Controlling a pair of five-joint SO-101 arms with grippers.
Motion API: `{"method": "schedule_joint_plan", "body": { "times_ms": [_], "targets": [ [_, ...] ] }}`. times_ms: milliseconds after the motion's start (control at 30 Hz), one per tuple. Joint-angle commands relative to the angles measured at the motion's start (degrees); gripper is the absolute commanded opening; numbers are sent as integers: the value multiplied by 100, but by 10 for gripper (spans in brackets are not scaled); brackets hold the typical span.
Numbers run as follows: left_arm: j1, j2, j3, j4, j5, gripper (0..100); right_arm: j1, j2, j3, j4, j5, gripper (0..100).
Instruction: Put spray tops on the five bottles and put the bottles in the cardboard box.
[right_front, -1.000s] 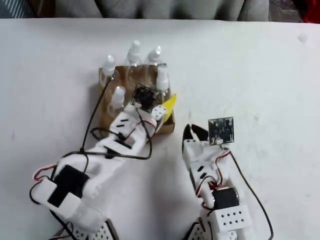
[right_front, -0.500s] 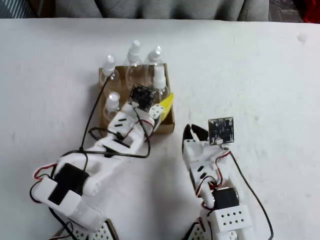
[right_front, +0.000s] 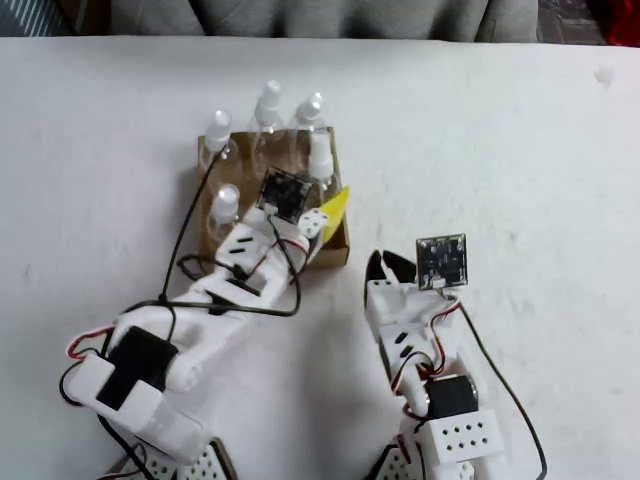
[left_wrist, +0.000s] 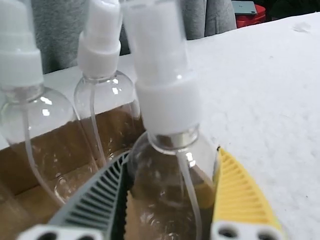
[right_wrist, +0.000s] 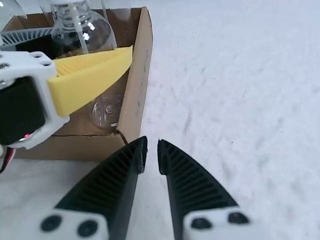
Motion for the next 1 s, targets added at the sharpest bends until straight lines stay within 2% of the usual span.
{"method": "schedule_joint_plan", "body": {
  "times_ms": [0,200,400,967],
  "targets": [
    [-22,-57,-255,-141,-9,177,13,-31,53,13,-35,15],
    [-22,-57,-255,-9,-26,191,13,-31,53,13,-26,15],
    [-22,-57,-299,466,18,343,13,-31,53,13,-26,15],
    [-22,-119,-299,492,176,352,13,-31,53,13,9,15]
  ]
}}
